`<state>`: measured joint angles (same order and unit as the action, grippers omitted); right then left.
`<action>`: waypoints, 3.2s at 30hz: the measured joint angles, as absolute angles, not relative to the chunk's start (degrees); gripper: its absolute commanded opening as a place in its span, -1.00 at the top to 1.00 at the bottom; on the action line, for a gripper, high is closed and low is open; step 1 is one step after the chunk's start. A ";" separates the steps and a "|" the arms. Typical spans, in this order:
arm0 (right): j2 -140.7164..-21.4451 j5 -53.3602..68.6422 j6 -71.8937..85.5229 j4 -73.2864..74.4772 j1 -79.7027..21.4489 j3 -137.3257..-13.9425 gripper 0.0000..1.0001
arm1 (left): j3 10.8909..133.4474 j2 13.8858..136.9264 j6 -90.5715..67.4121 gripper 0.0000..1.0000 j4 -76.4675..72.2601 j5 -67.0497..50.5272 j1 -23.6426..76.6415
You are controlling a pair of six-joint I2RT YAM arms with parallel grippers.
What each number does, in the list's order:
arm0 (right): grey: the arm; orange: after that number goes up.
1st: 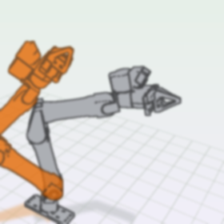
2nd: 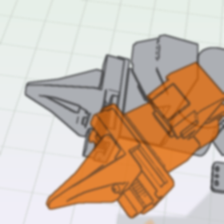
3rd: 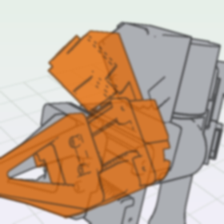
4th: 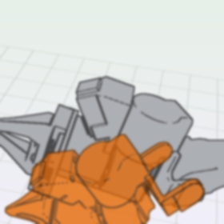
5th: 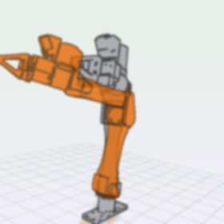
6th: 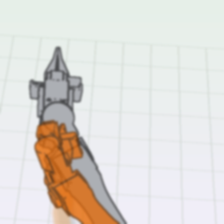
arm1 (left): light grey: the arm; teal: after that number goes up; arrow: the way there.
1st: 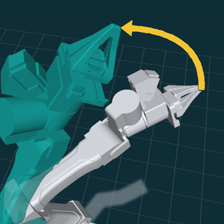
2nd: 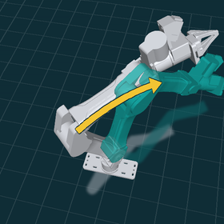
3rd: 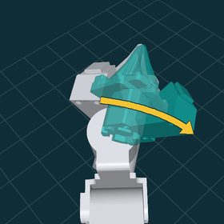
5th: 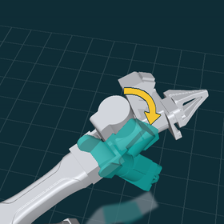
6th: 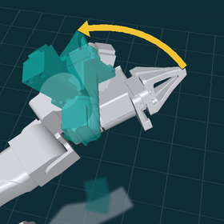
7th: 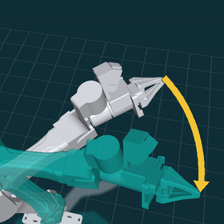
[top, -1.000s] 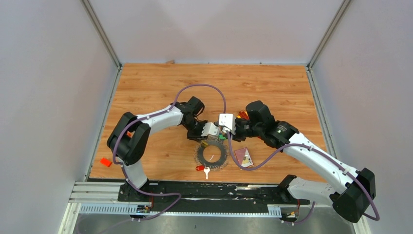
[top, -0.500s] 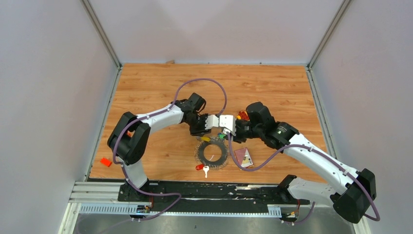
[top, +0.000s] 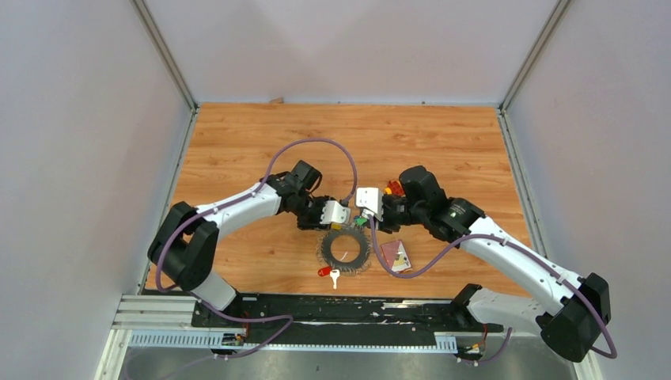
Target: Put the keys on the keyring
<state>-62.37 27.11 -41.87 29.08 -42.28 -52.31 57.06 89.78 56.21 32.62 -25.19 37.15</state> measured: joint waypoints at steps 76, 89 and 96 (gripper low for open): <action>-60.80 28.38 -41.78 30.70 -39.40 -52.69 0.38 | 66.96 90.17 58.65 1.00 41.04 -35.29 37.67; -59.42 37.15 -40.10 31.53 -34.98 -57.87 0.38 | 66.94 78.28 34.41 1.00 29.52 -40.82 37.50; -59.94 42.48 -38.54 31.40 -34.41 -59.59 0.29 | 66.48 74.35 24.64 1.00 22.96 -41.54 37.60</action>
